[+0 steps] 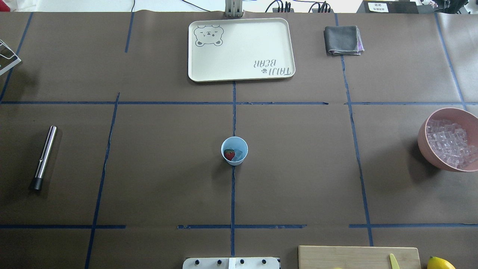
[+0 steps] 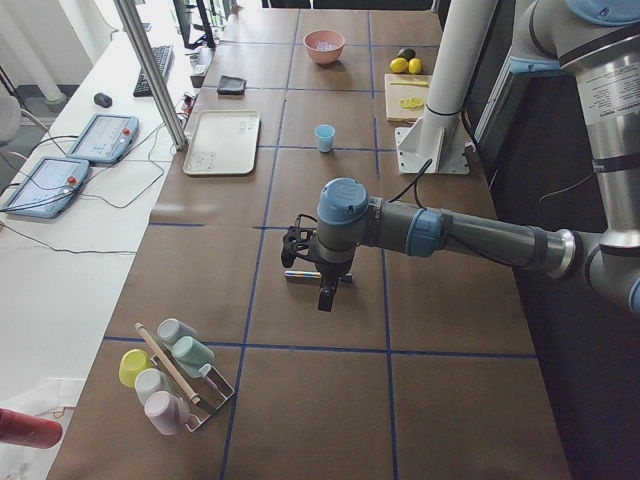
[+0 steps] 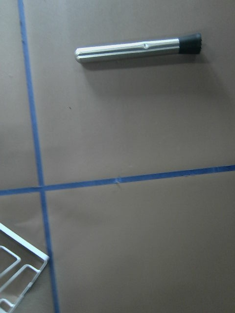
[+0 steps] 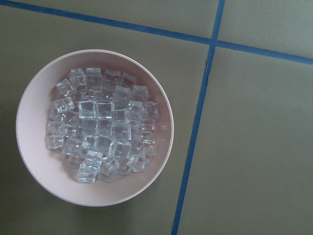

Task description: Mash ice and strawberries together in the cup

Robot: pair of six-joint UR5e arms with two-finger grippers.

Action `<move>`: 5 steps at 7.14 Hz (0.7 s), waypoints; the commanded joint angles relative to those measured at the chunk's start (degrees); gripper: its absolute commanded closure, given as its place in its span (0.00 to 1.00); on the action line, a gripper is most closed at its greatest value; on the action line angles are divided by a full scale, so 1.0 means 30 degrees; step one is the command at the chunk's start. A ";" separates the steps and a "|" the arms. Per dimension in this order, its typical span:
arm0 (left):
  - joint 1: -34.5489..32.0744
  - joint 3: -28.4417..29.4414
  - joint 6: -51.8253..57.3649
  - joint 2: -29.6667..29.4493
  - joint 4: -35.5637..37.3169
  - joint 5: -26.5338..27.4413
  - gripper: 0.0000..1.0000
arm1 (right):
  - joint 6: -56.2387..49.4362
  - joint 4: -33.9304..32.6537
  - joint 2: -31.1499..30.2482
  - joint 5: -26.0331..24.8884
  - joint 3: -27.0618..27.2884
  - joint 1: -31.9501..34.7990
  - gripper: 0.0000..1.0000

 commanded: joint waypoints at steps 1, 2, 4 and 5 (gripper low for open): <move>0.0009 0.0106 0.0011 0.0081 0.0099 0.0012 0.00 | 0.0122 0.0876 0.1190 -0.0039 -0.2135 0.0024 0.00; 0.0010 0.0280 0.0011 0.0257 0.0071 0.0070 0.00 | 0.0123 0.0882 0.1200 -0.0039 -0.2235 -0.0005 0.00; 0.0068 0.1651 0.0070 -0.0207 0.0041 0.0129 0.00 | 0.0094 0.0882 0.1258 0.0311 -0.2235 -0.0005 0.00; 0.0068 0.1862 0.0070 -0.0355 0.0041 0.0129 0.00 | 0.0152 0.0853 0.1287 0.0313 -0.2294 -0.0005 0.00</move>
